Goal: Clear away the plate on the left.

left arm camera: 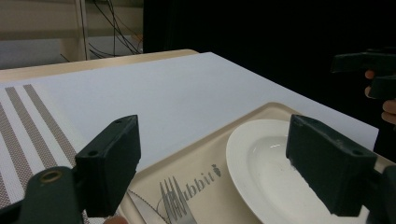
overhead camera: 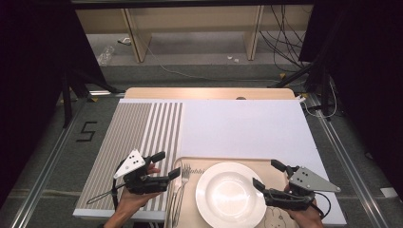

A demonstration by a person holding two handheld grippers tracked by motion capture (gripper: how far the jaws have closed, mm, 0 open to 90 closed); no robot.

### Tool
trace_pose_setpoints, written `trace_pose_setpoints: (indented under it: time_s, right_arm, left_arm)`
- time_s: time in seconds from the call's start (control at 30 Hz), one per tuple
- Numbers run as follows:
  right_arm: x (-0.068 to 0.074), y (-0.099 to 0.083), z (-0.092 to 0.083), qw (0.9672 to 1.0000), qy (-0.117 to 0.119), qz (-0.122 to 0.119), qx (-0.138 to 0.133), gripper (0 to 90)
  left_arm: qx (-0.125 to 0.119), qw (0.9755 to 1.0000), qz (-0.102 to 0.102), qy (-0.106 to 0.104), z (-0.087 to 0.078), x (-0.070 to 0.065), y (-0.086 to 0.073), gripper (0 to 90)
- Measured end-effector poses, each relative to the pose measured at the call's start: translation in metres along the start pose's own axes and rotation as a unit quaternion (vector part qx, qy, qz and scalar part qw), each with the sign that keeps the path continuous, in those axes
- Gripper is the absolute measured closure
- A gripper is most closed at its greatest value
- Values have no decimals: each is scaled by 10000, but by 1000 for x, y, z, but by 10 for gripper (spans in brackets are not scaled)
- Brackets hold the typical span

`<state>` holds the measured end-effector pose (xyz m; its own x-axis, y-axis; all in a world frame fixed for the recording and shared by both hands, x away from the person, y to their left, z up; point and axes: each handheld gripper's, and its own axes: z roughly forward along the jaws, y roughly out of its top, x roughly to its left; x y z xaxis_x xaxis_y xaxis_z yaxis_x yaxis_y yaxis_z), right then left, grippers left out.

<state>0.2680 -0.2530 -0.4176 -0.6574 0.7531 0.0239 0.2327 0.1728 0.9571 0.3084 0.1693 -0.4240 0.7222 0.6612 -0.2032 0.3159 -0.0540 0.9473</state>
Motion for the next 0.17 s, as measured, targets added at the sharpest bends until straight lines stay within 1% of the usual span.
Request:
trace_pose_setpoints:
  time_s: [0.17]
  right_arm:
    - [0, 0, 0, 10000, 3, 1, -2, 155]
  left_arm:
    - [6, 10000, -23, -2, 0, 0, 0, 178]
